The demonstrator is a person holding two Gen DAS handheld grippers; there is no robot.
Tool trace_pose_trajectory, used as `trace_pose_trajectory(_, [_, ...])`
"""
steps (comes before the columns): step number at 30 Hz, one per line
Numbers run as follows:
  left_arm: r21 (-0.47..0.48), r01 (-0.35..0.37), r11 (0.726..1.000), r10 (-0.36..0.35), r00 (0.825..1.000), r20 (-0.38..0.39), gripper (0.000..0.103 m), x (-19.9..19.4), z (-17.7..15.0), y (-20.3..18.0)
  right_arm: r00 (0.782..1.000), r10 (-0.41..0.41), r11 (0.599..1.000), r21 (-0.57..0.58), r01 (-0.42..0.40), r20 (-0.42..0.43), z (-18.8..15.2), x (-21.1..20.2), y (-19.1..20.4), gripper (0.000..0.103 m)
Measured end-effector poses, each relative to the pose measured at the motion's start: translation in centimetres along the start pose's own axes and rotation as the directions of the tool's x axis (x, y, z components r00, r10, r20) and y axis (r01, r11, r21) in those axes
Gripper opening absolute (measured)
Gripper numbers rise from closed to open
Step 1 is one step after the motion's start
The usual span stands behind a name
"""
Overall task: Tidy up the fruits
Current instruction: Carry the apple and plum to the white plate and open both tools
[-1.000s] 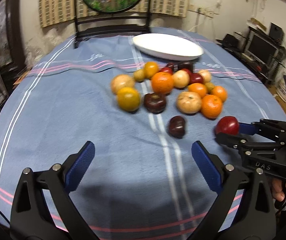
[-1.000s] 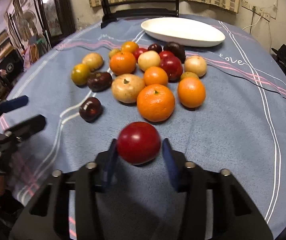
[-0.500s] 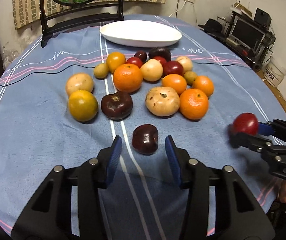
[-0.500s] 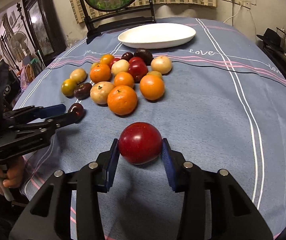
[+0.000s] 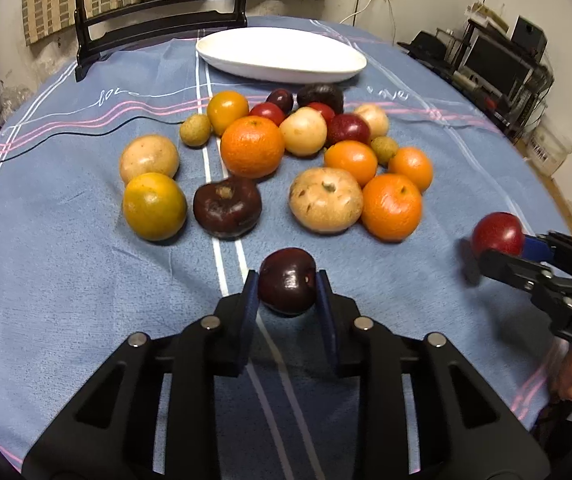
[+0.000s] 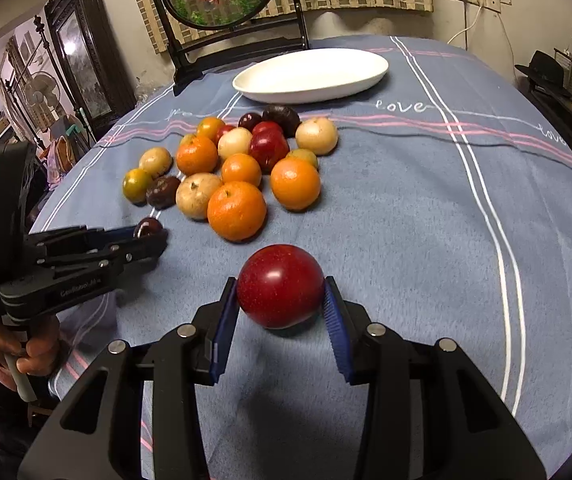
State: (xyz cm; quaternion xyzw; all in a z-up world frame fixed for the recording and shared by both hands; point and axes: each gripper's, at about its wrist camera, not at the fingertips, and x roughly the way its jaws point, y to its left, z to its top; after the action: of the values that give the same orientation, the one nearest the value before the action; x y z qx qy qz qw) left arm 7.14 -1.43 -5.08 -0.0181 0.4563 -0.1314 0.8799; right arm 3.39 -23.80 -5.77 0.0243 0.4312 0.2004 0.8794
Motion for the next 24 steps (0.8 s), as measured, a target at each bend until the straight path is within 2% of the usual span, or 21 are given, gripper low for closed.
trace_pose_trajectory(2, [0.006,0.028,1.000,-0.028,0.999,0.020,0.028,-0.8,1.2,0.2,1.000,0.008,1.000,0.000,-0.008,0.006,1.0,0.0,-0.2,0.043])
trace_pose_trajectory(5, [0.048,0.045,0.998,-0.048,0.997,0.056,0.028,-2.1,4.6,0.3,0.999,0.037,0.999,0.004,-0.037,0.030,3.8,0.0,-0.7,0.043])
trace_pose_trajectory(9, [0.062,0.046,0.997,-0.053,0.992,0.112,0.029,-1.7,11.2,1.1,0.994,0.059,0.998,0.009,-0.060,0.093,9.2,1.2,-1.4,0.043])
trace_pose_trajectory(12, [0.047,0.026,0.999,-0.031,0.991,0.127,0.029,0.9,16.1,1.9,0.990,0.049,0.999,0.017,-0.051,0.132,12.7,2.9,-2.0,0.042])
trace_pose_trajectory(17, [-0.021,0.002,1.000,-0.001,0.997,0.075,0.029,7.0,21.8,4.0,0.986,0.031,0.999,0.019,-0.035,0.166,18.4,7.4,-3.0,0.042])
trace_pose_trajectory(20, [-0.064,0.011,0.998,-0.008,0.999,0.043,0.029,10.1,23.5,5.2,0.992,0.017,0.998,0.057,-0.024,0.125,20.6,10.9,-4.2,0.042])
trace_pose_trajectory(24, [-0.083,0.014,0.996,-0.014,1.000,-0.001,0.029,13.2,24.3,5.7,0.998,0.010,0.998,0.065,-0.014,0.067,21.8,14.1,-5.1,0.042])
